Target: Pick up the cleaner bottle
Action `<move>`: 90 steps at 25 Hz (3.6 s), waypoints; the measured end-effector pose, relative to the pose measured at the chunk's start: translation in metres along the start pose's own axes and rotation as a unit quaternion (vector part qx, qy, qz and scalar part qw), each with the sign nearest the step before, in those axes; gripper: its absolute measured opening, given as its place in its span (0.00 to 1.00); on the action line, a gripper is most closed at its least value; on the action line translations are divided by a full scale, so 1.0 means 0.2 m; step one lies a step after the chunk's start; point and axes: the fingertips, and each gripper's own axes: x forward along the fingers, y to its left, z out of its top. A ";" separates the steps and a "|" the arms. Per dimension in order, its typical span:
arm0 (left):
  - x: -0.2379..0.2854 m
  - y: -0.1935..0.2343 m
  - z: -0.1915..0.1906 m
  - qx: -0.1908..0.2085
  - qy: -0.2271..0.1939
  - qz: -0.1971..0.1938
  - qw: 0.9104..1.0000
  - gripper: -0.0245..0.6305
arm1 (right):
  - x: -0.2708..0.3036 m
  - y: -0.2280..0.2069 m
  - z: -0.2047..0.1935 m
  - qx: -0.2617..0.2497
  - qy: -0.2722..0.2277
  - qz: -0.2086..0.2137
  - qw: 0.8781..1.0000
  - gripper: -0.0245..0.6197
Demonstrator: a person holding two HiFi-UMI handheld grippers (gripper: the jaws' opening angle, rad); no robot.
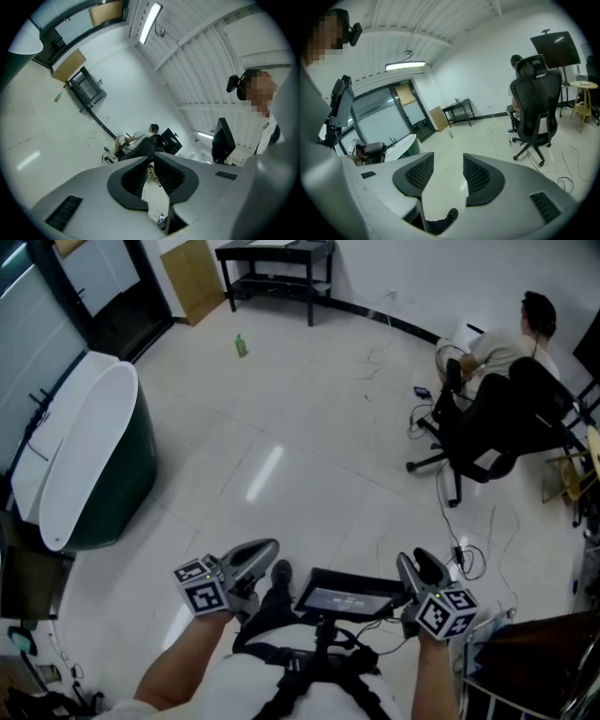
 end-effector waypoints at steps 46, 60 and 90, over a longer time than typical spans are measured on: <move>-0.53 0.53 0.67 0.034 -0.026 0.028 0.999 0.08 | 0.97 0.80 0.18 -0.044 0.057 0.061 0.996 0.35; -0.56 0.70 0.77 0.015 -0.013 0.017 1.000 0.08 | 1.20 0.94 0.19 -0.061 0.077 0.070 0.993 0.35; 0.31 1.14 1.37 0.035 -0.074 0.099 0.992 0.08 | 2.08 0.43 0.96 -0.107 0.109 0.163 0.975 0.35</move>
